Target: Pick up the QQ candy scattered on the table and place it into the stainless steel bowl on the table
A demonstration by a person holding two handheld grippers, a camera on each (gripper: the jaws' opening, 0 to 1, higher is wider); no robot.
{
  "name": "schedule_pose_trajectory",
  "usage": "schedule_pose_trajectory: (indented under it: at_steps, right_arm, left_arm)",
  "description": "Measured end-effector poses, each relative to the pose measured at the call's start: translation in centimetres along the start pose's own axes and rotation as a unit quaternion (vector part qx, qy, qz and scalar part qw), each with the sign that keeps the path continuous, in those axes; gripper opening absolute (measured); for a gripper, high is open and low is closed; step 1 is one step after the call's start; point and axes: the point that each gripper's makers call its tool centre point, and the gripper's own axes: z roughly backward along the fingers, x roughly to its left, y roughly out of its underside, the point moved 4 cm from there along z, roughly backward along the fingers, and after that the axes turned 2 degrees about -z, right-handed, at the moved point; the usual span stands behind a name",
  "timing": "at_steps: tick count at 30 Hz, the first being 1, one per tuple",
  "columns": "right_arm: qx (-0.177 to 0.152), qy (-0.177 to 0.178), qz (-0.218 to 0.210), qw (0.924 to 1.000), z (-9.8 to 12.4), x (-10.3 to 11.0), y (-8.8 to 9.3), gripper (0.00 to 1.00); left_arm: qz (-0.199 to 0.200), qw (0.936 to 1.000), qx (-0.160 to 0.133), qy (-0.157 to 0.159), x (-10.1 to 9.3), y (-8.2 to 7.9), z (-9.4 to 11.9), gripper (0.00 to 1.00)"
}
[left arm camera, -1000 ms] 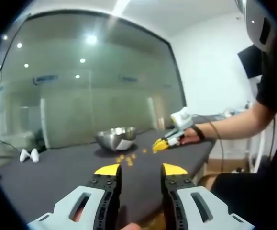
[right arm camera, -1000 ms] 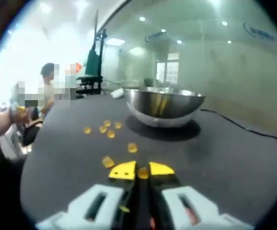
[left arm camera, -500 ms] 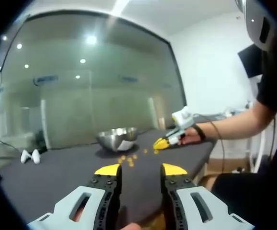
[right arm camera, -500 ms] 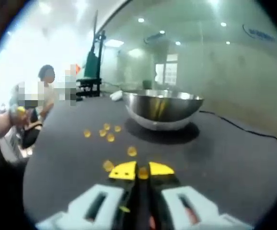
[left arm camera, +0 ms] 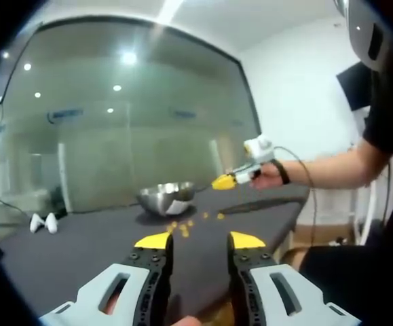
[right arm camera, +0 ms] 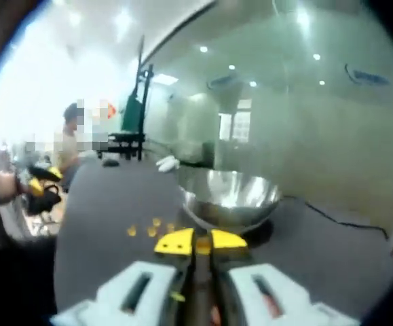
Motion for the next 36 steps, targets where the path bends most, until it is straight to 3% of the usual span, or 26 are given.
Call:
schedule_pose_trajectory:
  at_steps: [8,14,21,22,24,31,32,34,36]
  right_arm:
    - [-0.022,0.026,0.038,0.9987,-1.7,-1.2,-4.7,0.09]
    - [-0.037,0.039,0.005,0.9985,-4.6,-3.8,-7.1,0.09]
    - [-0.031,0.042,-0.023,0.9984,-8.7,-4.9,-7.8,0.09]
    - [-0.029,0.043,-0.025,0.9983,-9.8,-6.1,-7.7,0.09]
    - [-0.025,0.036,-0.035,0.9984,-11.1,-6.6,-7.6,0.09]
    - [-0.008,0.03,-0.01,0.9995,-12.7,-5.7,-7.2,0.1]
    - [-0.007,0.03,-0.009,0.9995,-13.0,-6.1,-7.0,0.11]
    - [-0.002,0.018,-0.014,0.9998,-13.4,-6.1,-6.6,0.25]
    - [0.014,0.027,0.002,0.9995,-13.3,-6.3,-6.2,0.22]
  left_arm:
    - [0.006,0.9999,-0.009,-0.002,0.0,-0.4,0.4,0.33]
    - [0.006,1.0,-0.002,-0.003,-0.1,0.0,0.8,0.33]
    - [0.005,1.0,-0.002,-0.006,0.2,-0.1,1.1,0.33]
    - [0.005,1.0,-0.001,-0.006,0.2,-0.1,1.2,0.33]
    - [0.004,1.0,0.002,-0.006,0.4,0.0,1.1,0.33]
    - [0.002,1.0,0.004,-0.006,0.6,0.1,0.8,0.33]
    - [0.002,1.0,0.005,-0.005,0.5,0.1,0.8,0.33]
    - [0.002,1.0,0.009,-0.003,0.5,0.3,0.7,0.33]
    - [0.001,0.9999,0.013,-0.002,0.5,0.6,0.7,0.33]
